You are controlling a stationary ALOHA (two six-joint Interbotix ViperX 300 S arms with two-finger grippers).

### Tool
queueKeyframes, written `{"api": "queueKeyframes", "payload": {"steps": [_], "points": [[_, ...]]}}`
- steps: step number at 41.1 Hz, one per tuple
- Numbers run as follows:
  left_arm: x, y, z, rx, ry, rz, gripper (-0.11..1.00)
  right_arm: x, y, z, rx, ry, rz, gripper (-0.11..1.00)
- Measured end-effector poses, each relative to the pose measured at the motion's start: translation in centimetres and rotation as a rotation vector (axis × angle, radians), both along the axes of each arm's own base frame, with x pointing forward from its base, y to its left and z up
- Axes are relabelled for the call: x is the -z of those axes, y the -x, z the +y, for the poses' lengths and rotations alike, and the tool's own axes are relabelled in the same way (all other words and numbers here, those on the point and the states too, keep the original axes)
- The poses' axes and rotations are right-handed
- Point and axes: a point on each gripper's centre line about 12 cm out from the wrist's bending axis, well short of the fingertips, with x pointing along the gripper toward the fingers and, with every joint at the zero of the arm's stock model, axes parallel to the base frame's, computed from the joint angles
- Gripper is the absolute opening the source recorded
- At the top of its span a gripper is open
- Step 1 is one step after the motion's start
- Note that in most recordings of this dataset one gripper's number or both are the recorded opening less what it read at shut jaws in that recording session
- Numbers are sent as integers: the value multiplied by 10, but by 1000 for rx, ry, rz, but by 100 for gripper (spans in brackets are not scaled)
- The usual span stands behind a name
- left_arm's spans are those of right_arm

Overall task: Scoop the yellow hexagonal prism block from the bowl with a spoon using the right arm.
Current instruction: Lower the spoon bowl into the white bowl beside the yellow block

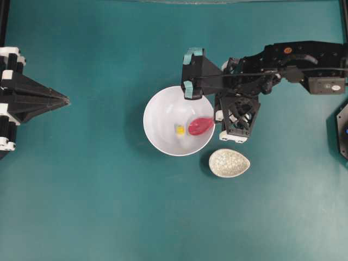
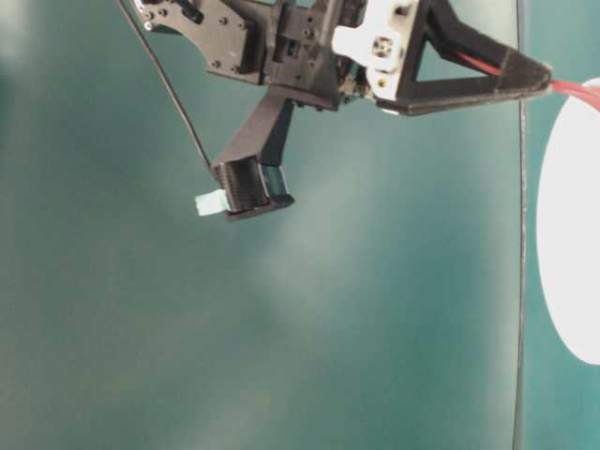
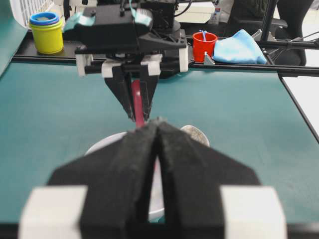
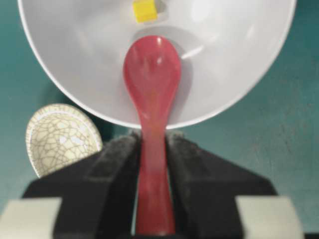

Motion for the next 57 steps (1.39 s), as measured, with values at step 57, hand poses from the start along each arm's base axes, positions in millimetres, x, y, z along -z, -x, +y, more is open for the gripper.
{"api": "queueKeyframes", "payload": {"steps": [57], "points": [[4, 1, 0, -1, 1, 64, 3, -14, -36, 6, 62, 24, -200, 23]]}}
